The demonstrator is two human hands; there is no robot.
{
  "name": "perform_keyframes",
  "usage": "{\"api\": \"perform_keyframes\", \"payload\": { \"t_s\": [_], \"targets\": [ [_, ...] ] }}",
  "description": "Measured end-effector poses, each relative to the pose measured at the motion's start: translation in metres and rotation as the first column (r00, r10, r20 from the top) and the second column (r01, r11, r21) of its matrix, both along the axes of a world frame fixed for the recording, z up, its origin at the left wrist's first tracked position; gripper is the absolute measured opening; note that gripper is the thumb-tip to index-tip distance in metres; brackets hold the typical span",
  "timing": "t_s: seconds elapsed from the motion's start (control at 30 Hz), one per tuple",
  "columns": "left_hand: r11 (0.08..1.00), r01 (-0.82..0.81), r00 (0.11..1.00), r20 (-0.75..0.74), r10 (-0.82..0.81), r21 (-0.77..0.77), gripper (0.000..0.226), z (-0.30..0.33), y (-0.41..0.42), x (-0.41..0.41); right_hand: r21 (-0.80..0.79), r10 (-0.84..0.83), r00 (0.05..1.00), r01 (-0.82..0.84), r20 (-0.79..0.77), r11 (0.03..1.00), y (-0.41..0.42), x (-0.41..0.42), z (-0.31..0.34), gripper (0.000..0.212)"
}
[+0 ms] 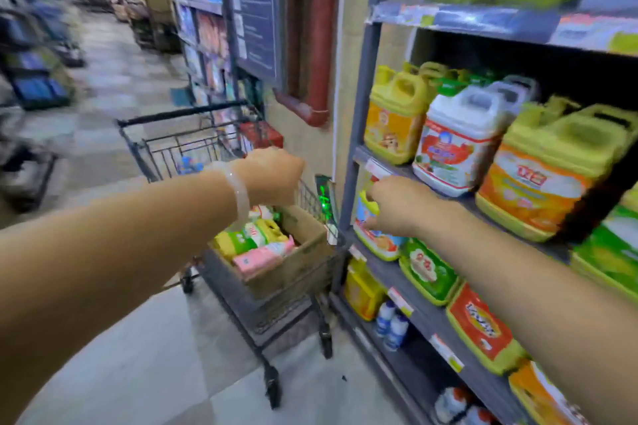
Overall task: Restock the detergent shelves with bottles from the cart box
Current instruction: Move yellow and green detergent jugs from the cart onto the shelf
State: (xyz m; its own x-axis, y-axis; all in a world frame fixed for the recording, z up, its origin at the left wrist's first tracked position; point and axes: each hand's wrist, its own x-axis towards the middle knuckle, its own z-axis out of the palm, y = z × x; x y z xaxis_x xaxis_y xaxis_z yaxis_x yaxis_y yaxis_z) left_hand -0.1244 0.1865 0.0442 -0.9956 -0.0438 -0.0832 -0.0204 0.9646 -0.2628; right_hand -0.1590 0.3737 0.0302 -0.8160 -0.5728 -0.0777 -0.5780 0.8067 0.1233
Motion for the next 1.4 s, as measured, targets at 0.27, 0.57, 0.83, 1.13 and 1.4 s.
{"api": "perform_keyframes", "payload": {
  "t_s": [0.27,0.57,0.83,1.13,1.4],
  "targets": [
    [0.987,-0.157,0.975,0.162,0.151,0.028,0.036,-0.08,-0.129,-0.008,-0.029,0.091,0.965,-0.087,0.246,0.996,-0.115,-0.03,-0.095,0.038],
    [0.973,-0.215,0.924,0.341,0.173,0.088,0.04,-0.157,-0.194,-0.094,-0.059,0.104,0.916,-0.088,0.387,0.994,-0.181,-0.127,-0.181,0.038],
    [0.943,-0.302,0.85,0.486,0.201,0.138,0.046,-0.217,-0.237,-0.155,0.017,0.058,0.808,-0.084,0.587,0.996,-0.231,-0.187,-0.241,0.038],
    [0.949,-0.272,0.788,0.604,0.123,0.162,0.051,-0.294,-0.3,-0.215,0.058,-0.047,0.691,0.007,0.721,0.998,-0.299,-0.211,-0.314,0.043],
    [0.91,-0.23,0.782,0.623,-0.038,0.344,0.047,-0.354,-0.355,-0.274,0.024,-0.327,0.377,0.623,0.867,0.782,-0.368,-0.228,-0.363,0.055]
  ]
}}
